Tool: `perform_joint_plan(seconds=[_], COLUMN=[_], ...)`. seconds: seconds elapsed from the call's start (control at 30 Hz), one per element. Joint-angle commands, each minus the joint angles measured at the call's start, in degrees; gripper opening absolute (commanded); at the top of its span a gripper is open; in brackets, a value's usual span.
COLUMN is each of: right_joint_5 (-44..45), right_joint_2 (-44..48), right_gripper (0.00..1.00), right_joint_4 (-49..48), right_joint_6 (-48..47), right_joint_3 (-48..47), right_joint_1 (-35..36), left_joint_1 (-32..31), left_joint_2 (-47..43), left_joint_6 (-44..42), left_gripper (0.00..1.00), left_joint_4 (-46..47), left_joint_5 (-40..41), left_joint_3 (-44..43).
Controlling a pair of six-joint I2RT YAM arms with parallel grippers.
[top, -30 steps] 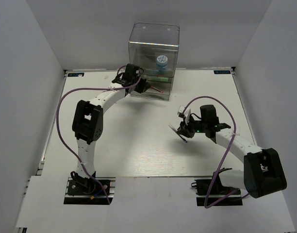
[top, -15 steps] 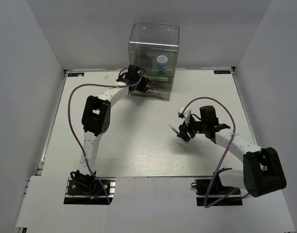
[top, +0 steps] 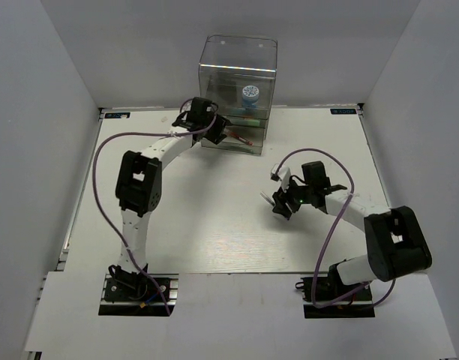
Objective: Sort the stationery into containers
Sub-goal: Place the pen in the drawer, then pick up the pen from the center of the board, then place the pen in the drawer.
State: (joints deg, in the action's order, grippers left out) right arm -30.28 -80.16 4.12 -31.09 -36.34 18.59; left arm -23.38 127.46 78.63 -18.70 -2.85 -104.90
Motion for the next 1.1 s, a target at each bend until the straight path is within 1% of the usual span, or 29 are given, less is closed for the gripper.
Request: perform_joint_plan(seconds=[0.0, 0.03, 0.07, 0.1, 0.13, 0.17, 0.2, 0.23, 0.27, 0.33, 0.4, 0.43, 0.47, 0.5, 0.53, 0.57, 0.73, 0.77, 0.8, 0.83, 0.9, 0.93, 1.03, 1.07], right_joint_5=[1.8, 3.8, 4.6, 6.2, 7.9, 8.7, 9.9, 10.2, 10.4, 10.5, 10.5, 10.3, 10.2, 9.9, 9.5, 8.9, 4.8, 4.2, 3.7, 3.0, 2.3, 2.1, 2.5, 2.6], right_joint_2=[-1.9, -3.6, -4.0, -4.9, -5.8, -6.5, -6.7, -7.2, -7.5, -7.8, -8.1, -8.3, -8.3, -8.3, -8.5, -8.8, -7.8, -7.8, -8.0, -8.4, -11.6, -13.3, -17.7, -18.6], right_gripper=[0.62, 0.62, 0.62, 0.60, 0.58, 0.58, 0.56, 0.53, 0.51, 0.46, 0.33, 0.24, 0.19, 0.14, 0.10, 0.00, 0.00, 0.00, 0.00, 0.00, 0.00, 0.00, 0.00, 0.00], right_joint_4=[0.3, 0.2, 0.1, 0.1, -0.3, -0.4, -0.5, -0.3, -0.1, 0.4, 0.8, 1.1, 1.8, 1.9, 2.7, 3.7, 4.4, 3.4, 2.8, 2.0, 1.0, 0.8, -3.3, -6.8], right_joint_6=[-0.5, -0.4, -0.3, 0.0, 0.2, 0.4, 0.3, 0.4, 0.1, -0.5, -0.9, -1.3, -1.6, -2.2, -2.8, -3.3, -8.4, -9.6, -9.9, -11.0, -11.3, -11.0, -11.2, -11.5], right_joint_3=[-3.1, -3.4, -3.8, -4.2, -4.3, -4.4, -4.4, -4.3, -4.3, -4.0, -4.0, -3.9, -4.3, -4.3, -4.9, -5.3, -11.8, -15.0, -16.1, -20.1, -23.1, -27.6, -31.7, -33.3], right_joint_1=[1.3, 1.5, 1.9, 2.2, 2.4, 2.7, 2.9, 3.0, 3.0, 3.3, 3.5, 3.5, 3.4, 3.4, 3.5, 3.5, 3.5, 3.4, 3.4, 3.4, 3.4, 3.5, 3.5, 3.5], left_joint_1=[0.2, 0.2, 0.2, 0.2, 0.2, 0.2, 0.2, 0.2, 0.2, 0.2, 0.2, 0.2, 0.2, 0.2, 0.2, 0.2, 0.2, 0.2, 0.2, 0.2, 0.2, 0.2, 0.2, 0.2], left_joint_2=[-14.9, -17.4, -19.9, -22.6, -28.0, -30.8, -33.6, -36.0, -40.5, -44.2, -48.3, -49.7, -52.2, -52.2, -55.2, -56.7, -65.0, -66.9, -67.7, -68.4, -70.1, -70.6, -72.3, -72.4], left_joint_6=[-9.8, -11.5, -15.7, -18.0, -19.7, -22.4, -23.9, -25.1, -25.9, -26.6, -28.2, -28.2, -28.2, -28.2, -28.2, -28.2, -27.7, -27.0, -27.0, -26.5, -26.0, -25.5, -25.5, -24.8], left_gripper=[0.60, 0.64, 0.64, 0.65, 0.67, 0.69, 0.71, 0.76, 0.78, 0.80, 0.80, 0.80, 0.80, 0.80, 0.80, 0.80, 0.80, 0.80, 0.80, 0.80, 0.80, 0.80, 0.80, 0.80], left_joint_4=[3.2, 4.1, 5.6, 10.2, 12.3, 14.0, 17.5, 18.9, 19.6, 20.4, 19.7, 19.1, 18.4, 18.3, 17.8, 17.8, 18.9, 19.4, 19.4, 19.4, 19.4, 18.8, 18.3, 17.7], left_joint_5=[-1.0, -1.0, -1.0, -2.5, -2.5, -2.5, -2.5, -2.5, -1.6, -1.1, -1.1, -1.1, -1.1, -1.1, -1.1, -0.6, 0.0, 0.0, 0.0, 0.0, 0.0, 0.0, 0.0, 0.0], left_joint_3=[7.0, 12.6, 15.9, 19.4, 26.5, 29.9, 33.1, 38.9, 41.5, 48.0, 51.4, 54.4, 57.6, 59.3, 60.9, 62.8, 72.3, 73.4, 75.4, 76.2, 77.9, 77.9, 79.4, 80.1])
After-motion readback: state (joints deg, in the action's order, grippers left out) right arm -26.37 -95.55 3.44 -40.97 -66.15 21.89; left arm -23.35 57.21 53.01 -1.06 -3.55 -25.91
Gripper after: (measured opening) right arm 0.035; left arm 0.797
